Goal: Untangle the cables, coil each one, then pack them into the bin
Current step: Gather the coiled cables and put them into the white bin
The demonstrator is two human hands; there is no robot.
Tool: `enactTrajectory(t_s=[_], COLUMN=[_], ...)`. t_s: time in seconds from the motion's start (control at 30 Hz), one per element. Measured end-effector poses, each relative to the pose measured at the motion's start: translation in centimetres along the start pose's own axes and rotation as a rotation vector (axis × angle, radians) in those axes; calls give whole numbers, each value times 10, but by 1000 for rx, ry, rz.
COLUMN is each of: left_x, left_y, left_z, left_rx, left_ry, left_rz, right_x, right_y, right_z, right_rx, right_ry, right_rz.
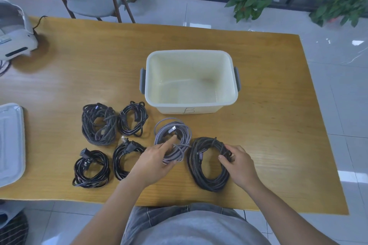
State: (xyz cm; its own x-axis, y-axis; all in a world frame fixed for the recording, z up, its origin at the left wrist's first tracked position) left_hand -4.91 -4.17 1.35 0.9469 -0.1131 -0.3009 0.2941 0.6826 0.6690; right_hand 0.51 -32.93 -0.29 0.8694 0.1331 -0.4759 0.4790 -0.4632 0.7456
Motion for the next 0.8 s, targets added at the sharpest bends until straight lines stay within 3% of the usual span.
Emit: enactTrajectory(t_s=[0.13,0.2,0.37,0.5,0.8], left_x=[-4,1,24,31,27], left_y=[38,46,24,22,11], left_z=[8,9,-10,-19,-12], left_rx=[-98,-86,-168,-222,-777], left_ry=[9,17,210,319,393], left_rz=[348,441,270,252,77], right_x=[8,11,10,9,13], right_y=[10,13,16,10,8], right_z=[7,10,11,12,32], right_rx=[-29,-35,-78,-87,115], right_ry=[-23,-27,-45,-79,-98], right_rz=[20,27,39,19,2])
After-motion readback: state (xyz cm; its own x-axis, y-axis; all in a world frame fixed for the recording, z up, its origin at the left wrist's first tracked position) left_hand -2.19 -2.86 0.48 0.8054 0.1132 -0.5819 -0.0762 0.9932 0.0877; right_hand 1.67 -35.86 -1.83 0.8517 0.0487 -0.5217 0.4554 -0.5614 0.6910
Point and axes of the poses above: each hand's wrist, its own x-axis towards the middle knuckle, its own y-axis out of the back of the hand, z = x × y, the point moved 8 cm from there along x, towards the middle knuckle, and after that the axes turned 10 degrees about -x, right-handed, at the moved point
